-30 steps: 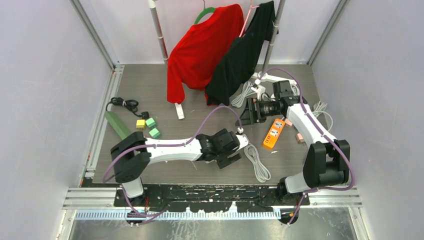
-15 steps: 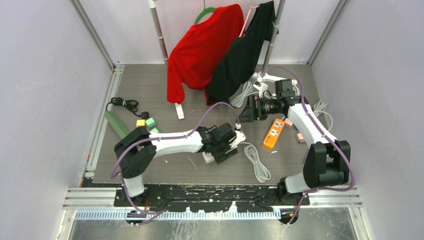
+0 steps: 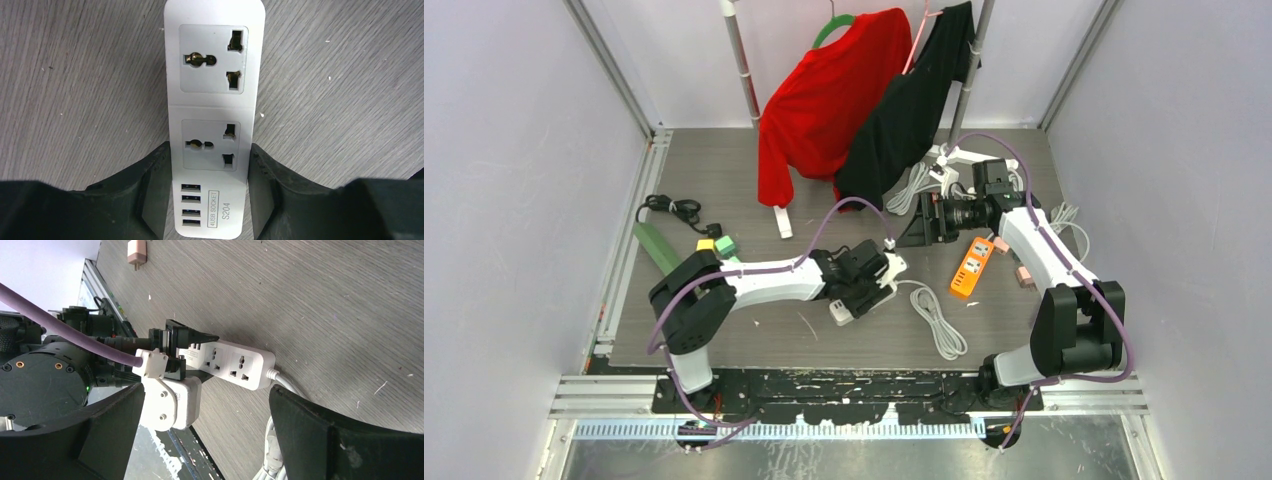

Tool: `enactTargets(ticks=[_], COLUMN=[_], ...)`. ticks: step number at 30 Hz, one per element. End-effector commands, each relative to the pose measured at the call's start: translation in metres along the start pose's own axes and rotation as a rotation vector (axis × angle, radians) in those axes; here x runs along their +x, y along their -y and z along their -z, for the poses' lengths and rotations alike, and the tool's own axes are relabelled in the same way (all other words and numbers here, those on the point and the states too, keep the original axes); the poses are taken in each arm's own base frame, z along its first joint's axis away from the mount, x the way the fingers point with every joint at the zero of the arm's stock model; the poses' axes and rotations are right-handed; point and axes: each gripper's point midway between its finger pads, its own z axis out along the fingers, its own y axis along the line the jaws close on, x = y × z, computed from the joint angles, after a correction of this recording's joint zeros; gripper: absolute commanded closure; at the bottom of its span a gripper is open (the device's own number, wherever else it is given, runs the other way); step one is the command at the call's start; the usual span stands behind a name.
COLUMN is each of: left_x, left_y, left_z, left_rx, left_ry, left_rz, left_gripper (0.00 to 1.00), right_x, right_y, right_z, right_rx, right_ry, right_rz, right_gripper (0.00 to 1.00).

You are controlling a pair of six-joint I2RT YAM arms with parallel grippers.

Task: Pull the plug off the socket
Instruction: Move the socket to the center of the board.

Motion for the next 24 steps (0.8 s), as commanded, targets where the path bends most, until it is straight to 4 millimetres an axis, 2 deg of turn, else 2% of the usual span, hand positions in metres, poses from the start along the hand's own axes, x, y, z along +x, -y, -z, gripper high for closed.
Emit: enactTargets(ticks=[1,4,8,12,14,17,24], left_x=[-0.014,-0.013,-0.008,0.003,0.02,0.04,0.082], left_y=[-0.004,-0.012,-0.037,-0.065,-0.081,-0.108,-0.161], left_z=[0.009,0.018,0.039,0.075,0.092,0.13,0.185], left_rx=[-0.016,-0.058,-0.202,-0.357,-0.423,-0.499,-0.587], left_ry=[0.078,0.103,0.178,0.312,0.37,0.469,0.616], left_rz=[0.04,0.059,0.149,0.324,0.444,0.649,0.971], left_gripper=[0.88,1.0,1.0,1.0,1.0,1.0,1.0], right_x=[-0.011,-0.011,-0.011,-0.01,-0.011,-0.011,-0.011], right_y=[-0.013,-0.013,-0.013,-0.013,-0.013,-0.014,-0.013], right_z=[0.007,0.007,0.008,0.008,0.008,0.008,0.008], right_rx=[-0.019,-0.019,-0.019,-0.019,-0.02,-0.021,-0.02], right_ry=[0.033,0.032,0.032,0.031,0.032,0.031,0.032], right_rz=[0.049,0.047,0.048,0.047,0.049,0.047,0.045], right_gripper=[0.0,0.0,0.0,0.0,0.0,0.0,0.0])
